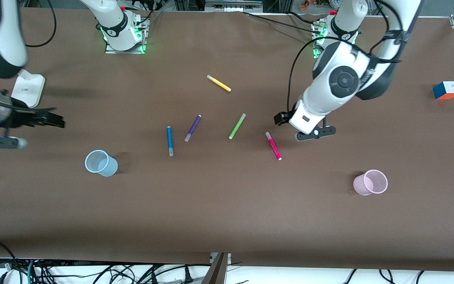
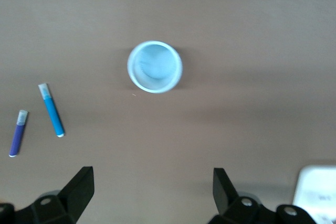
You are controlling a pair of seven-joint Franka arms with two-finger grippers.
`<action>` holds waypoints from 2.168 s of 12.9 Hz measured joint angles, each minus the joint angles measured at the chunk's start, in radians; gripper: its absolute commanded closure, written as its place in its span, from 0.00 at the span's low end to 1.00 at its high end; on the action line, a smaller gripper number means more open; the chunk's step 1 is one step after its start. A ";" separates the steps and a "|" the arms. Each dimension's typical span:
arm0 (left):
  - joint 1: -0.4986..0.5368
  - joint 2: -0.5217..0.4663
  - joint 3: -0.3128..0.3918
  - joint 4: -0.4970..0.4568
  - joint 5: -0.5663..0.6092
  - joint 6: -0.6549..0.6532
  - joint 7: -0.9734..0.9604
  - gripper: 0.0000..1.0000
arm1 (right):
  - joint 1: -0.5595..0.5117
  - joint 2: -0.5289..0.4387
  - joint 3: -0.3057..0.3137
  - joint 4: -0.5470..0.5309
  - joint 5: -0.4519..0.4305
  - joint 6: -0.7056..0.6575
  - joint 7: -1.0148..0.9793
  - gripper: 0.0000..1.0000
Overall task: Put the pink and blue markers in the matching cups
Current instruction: 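Lower the left gripper onto the pink marker while the right gripper reaches the blue marker, then close the left gripper on the pink marker while the right gripper grasps the blue marker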
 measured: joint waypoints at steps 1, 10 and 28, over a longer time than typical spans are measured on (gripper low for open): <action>-0.004 0.002 -0.006 -0.043 0.000 0.071 -0.032 0.00 | 0.030 0.022 0.001 0.000 0.000 0.026 0.010 0.00; -0.079 0.205 -0.008 -0.103 0.013 0.334 -0.225 0.00 | 0.209 0.240 0.006 -0.001 0.001 0.287 0.074 0.00; -0.109 0.309 0.031 -0.081 0.159 0.401 -0.333 0.73 | 0.397 0.459 0.008 -0.117 0.002 0.589 0.252 0.24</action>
